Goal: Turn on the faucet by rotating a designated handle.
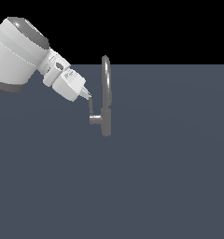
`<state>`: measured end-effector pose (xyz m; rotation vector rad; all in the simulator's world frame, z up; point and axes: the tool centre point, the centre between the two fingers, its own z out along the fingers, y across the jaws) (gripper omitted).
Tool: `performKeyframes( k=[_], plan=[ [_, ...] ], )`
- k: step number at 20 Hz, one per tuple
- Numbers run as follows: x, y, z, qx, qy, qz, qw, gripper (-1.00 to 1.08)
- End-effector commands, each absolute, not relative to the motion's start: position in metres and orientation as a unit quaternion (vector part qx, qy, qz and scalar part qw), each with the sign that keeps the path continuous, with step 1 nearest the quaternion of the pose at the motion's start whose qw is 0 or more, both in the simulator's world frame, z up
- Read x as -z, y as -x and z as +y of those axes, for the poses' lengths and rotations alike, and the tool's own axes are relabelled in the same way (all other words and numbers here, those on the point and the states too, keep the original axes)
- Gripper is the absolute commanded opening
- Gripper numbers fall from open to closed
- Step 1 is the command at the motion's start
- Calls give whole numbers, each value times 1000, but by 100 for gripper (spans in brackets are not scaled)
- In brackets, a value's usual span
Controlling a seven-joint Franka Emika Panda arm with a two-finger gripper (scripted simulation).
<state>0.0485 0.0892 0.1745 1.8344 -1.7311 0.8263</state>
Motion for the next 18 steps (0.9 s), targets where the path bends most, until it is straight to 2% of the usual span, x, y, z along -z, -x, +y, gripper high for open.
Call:
performKeyframes(
  k=[1,8,18],
  plan=[
    [-163,-50,83,-298,-666,-639,243,-100],
    [-159,-50,80,-297,-664,-642,244,-100],
    [-166,-20,78,-297,-664,-642,244,-100]
  ],
)
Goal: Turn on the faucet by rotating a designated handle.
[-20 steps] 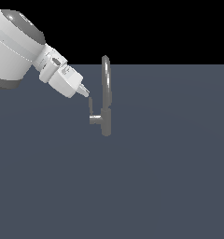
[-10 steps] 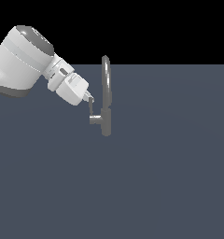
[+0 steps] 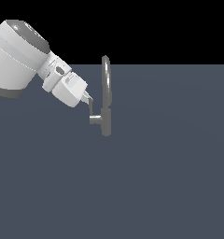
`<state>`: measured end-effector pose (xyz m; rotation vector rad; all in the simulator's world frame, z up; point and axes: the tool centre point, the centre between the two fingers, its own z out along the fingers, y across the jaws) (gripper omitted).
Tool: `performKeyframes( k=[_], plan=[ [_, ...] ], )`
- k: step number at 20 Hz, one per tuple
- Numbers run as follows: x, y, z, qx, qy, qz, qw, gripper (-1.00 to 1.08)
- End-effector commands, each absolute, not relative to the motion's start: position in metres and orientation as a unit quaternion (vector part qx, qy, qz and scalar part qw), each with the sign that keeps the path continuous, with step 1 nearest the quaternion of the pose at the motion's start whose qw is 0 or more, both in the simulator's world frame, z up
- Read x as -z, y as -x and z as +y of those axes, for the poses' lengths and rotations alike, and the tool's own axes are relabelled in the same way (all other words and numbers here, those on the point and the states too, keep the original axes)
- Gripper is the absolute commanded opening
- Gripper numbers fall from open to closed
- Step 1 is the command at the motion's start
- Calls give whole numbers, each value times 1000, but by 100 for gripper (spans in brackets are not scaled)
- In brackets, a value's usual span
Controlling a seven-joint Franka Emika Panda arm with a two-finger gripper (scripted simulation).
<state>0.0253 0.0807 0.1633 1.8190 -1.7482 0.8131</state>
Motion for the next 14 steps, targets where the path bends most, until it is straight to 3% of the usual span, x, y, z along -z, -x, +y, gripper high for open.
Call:
performKeyframes(
  k=[1,14],
  plan=[
    [-166,-17,77,-297,-664,-642,244,-100],
    [-161,12,77,-298,-665,-640,242,-100]
  ],
)
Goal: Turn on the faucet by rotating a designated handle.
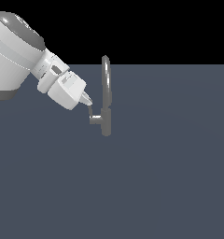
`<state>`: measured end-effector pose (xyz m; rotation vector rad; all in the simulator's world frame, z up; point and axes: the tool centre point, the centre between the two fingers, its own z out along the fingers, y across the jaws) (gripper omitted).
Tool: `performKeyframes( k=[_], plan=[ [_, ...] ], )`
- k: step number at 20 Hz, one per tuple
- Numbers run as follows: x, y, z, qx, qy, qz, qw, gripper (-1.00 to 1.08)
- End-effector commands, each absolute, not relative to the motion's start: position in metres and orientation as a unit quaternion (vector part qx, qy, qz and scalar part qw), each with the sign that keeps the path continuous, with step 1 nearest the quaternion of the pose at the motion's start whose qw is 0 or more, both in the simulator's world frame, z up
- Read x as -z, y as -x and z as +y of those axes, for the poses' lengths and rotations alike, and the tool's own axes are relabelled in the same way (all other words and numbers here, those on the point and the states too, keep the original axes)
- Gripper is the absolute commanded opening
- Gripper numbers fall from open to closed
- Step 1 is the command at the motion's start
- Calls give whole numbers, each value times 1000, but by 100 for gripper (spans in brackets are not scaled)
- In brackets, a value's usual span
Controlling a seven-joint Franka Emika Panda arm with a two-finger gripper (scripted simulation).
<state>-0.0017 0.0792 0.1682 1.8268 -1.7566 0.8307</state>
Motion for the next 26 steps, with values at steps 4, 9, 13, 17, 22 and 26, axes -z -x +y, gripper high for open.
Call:
performKeyframes(
  k=[4,9,13,17,22,26],
  plan=[
    [-155,25,75,-298,-665,-641,243,-100],
    [-149,42,73,-297,-664,-641,244,-100],
    [-147,39,79,-302,-667,-638,237,-100],
    [-129,50,76,-300,-666,-640,239,-100],
    [-105,63,72,-298,-664,-641,243,-100],
    [-108,57,81,-305,-668,-638,233,-100]
  ],
)
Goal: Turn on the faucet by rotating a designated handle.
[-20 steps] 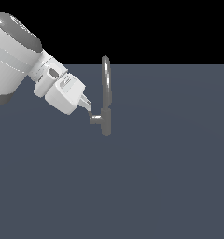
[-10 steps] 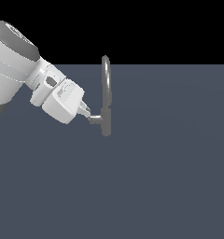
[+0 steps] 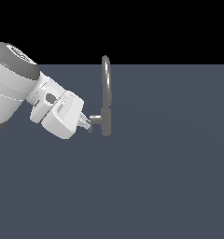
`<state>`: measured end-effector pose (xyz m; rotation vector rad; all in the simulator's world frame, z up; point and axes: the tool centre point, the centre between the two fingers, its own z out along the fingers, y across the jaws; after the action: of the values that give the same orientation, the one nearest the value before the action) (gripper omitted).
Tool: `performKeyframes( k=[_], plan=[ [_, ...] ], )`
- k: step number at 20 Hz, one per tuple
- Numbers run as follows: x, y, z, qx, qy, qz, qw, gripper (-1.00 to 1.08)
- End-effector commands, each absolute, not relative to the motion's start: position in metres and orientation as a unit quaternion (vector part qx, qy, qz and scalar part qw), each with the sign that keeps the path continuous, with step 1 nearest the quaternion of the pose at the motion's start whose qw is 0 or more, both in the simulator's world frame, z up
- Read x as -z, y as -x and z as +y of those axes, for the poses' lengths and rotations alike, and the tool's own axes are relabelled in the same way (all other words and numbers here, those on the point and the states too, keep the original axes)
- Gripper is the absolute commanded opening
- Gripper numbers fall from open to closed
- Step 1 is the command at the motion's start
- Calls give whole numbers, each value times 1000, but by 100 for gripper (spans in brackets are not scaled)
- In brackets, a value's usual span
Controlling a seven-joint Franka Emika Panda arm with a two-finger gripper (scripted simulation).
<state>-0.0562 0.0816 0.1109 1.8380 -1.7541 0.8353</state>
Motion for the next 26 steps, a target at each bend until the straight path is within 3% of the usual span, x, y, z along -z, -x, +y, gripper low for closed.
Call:
performKeyframes(
  k=[1,10,12,26],
  plan=[
    [-103,56,80,-304,-668,-638,234,-100],
    [-53,52,72,-297,-664,-641,243,-100],
    [-80,43,86,-312,-666,-639,224,-100],
    [-34,15,78,-300,-664,-641,240,-100]
  ],
)
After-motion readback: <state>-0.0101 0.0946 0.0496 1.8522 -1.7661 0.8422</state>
